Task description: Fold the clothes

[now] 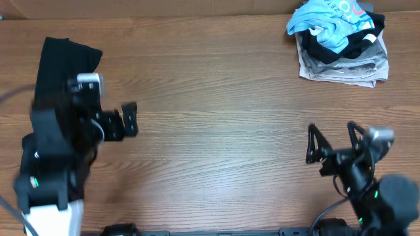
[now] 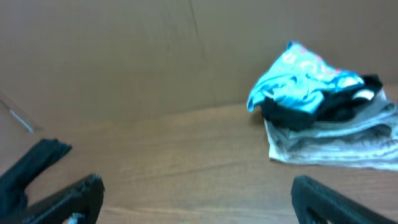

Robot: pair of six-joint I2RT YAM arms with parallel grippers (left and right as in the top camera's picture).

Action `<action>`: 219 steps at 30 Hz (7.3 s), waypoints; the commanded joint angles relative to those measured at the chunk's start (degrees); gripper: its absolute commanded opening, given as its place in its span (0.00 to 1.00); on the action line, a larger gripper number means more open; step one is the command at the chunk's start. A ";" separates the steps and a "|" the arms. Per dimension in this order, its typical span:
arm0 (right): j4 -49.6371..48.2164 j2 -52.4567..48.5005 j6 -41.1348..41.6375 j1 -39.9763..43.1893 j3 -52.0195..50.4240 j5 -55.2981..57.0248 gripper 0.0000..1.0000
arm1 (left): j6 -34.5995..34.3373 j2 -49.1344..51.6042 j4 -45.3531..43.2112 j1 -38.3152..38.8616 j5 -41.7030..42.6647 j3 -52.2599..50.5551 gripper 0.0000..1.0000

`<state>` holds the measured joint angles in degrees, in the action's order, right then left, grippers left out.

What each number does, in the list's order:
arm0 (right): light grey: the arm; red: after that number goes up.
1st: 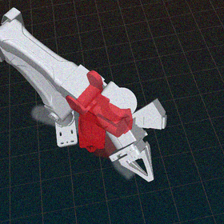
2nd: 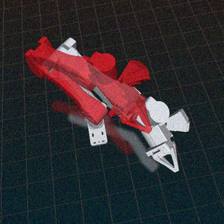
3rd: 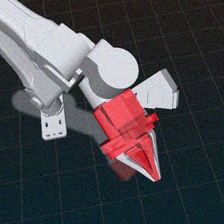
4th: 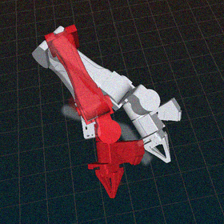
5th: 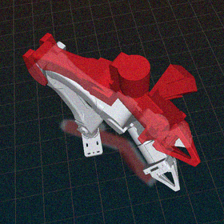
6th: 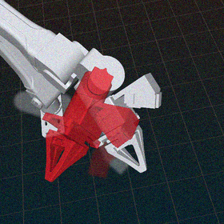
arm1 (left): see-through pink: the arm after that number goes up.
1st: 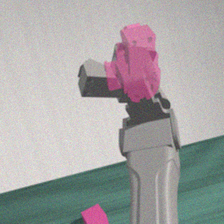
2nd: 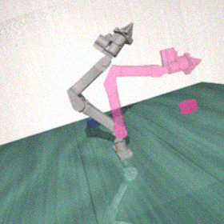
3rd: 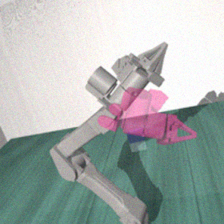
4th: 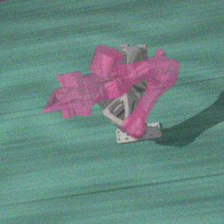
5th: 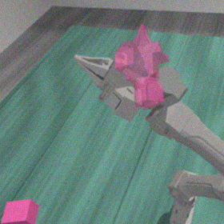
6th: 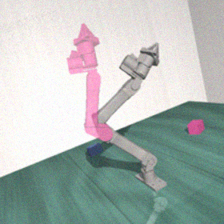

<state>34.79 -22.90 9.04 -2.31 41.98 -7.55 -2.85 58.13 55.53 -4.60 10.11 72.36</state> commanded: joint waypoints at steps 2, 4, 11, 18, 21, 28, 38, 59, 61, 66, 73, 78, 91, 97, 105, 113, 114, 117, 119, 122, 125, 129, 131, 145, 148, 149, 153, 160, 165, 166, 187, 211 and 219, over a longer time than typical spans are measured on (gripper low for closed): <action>6.99 -14.14 -0.50 -0.31 12.94 -2.12 1.00 | 1.64 9.79 6.45 -0.31 -0.22 11.82 1.00; 9.53 -19.87 -0.50 -0.31 17.59 -4.26 1.00 | 1.62 12.48 6.88 -0.31 -0.22 13.16 1.00; 8.26 -35.60 -0.04 -0.31 23.78 -14.38 1.00 | 2.84 21.20 9.40 -2.99 -1.73 13.20 1.00; 8.35 -47.06 -0.09 -0.31 23.76 -15.72 1.00 | 4.26 32.11 11.39 -11.74 -1.77 13.20 0.96; 8.57 -50.69 -0.09 -0.31 23.76 -15.72 1.00 | 4.59 37.64 11.23 -13.31 -2.97 13.20 0.93; 8.57 -54.18 -0.09 -0.31 23.74 -15.67 1.00 | 4.48 51.32 10.95 -13.49 -12.98 13.20 0.84; 8.48 -54.18 -0.09 -0.31 23.71 -15.65 0.96 | 0.50 59.69 5.01 -13.49 -19.98 13.20 0.76; 7.08 -54.18 2.47 -0.20 23.71 -12.90 0.71 | 1.20 64.72 13.40 -2.97 -4.96 31.93 0.04; 7.10 -54.18 3.72 -0.20 23.71 -11.52 0.71 | 1.18 64.72 13.51 0.90 -1.62 36.81 0.04; 7.69 -54.18 4.74 -0.20 23.71 -11.41 0.71 | 1.14 64.74 9.70 10.49 4.44 44.52 0.07; 9.07 -54.18 4.74 -0.22 23.71 -11.63 0.72 | 1.14 64.72 0.44 21.31 4.76 47.12 0.25; 8.61 -55.87 4.68 -2.23 23.61 -14.75 0.79 | 0.22 64.72 1.53 22.95 4.96 52.83 0.62; -5.33 -73.61 4.92 -23.85 23.65 -13.70 0.81 | 0.37 64.74 17.90 13.73 4.31 66.69 0.72; -5.27 -79.03 1.81 -30.08 24.44 -6.43 0.81 | 2.27 64.76 20.15 7.32 1.81 66.49 0.70; -4.94 -82.75 -4.83 -31.80 24.63 0.09 0.80 | 4.26 64.76 21.16 4.94 0.85 66.49 0.71; -7.19 -86.60 -4.92 -31.89 24.63 1.53 0.68 | 3.74 64.76 21.81 6.47 -5.01 66.51 0.68; -7.41 -86.58 -4.76 -31.87 24.65 1.53 0.65 | 3.74 64.76 22.12 6.86 -5.01 66.51 0.67; -7.76 -86.58 -4.76 -31.87 24.70 1.51 0.60 | 3.76 64.76 23.08 8.13 -5.95 66.51 0.67; -7.04 -86.53 -4.79 -32.06 25.14 1.55 0.59 | 3.85 64.76 23.54 8.85 -6.29 66.51 0.68; -3.26 -86.51 -4.81 -32.39 26.73 1.49 0.33 | 3.98 64.74 24.22 9.57 -6.27 66.51 0.68; 3.72 -86.44 -4.74 -33.16 30.69 1.29 0.10 | 3.98 64.76 24.76 9.97 -6.25 66.51 0.68; 12.31 -85.74 -2.78 -33.75 38.32 1.07 0.04 | 3.98 64.74 25.75 9.99 -6.29 66.51 0.59; 16.20 -85.29 -0.52 -33.70 42.34 1.09 0.04 | 3.98 64.72 26.36 9.86 -6.27 66.69 0.52; 44.11 -76.06 9.18 -32.76 71.91 1.62 0.04 | 3.96 55.08 36.00 9.11 -13.29 74.79 0.29; 47.21 -74.31 10.82 -32.79 78.07 2.51 0.04 | 3.98 51.87 37.18 9.11 -13.22 74.79 0.38; 48.11 -73.77 10.82 -32.89 80.08 2.60 0.04 | 4.20 51.10 37.73 9.11 -13.22 74.79 0.39; 51.63 -72.19 12.28 -33.68 87.78 2.84 0.04 | 7.15 48.37 41.27 9.11 -14.25 74.79 0.42; 58.42 -69.81 16.76 -34.03 100.52 3.91 0.04 | 7.10 42.99 41.27 8.74 -15.80 74.77 0.45; 58.10 -68.72 16.81 -34.01 103.65 5.70 0.04 | 7.13 40.81 41.27 8.74 -14.29 74.77 0.48; 57.86 -68.87 17.27 -34.01 103.58 7.69 0.04 | 7.13 40.81 41.27 8.74 -14.16 74.77 0.47; 33.70 -113.07 8.55 -38.42 103.47 -11.93 0.04 | 5.29 51.23 30.69 -1.92 -17.51 74.75 0.59; 55.19 -111.16 0.04 -17.05 100.48 -3.15 0.77 | 8.07 55.36 26.56 -0.94 -2.97 74.64 0.66; 48.94 -111.16 -9.79 -7.10 88.37 -11.91 0.77 | 8.22 58.66 26.91 1.44 -2.78 74.58 0.70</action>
<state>85.21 -136.55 4.67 -9.19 133.97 -13.58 4.49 114.15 82.28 -4.27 6.09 146.43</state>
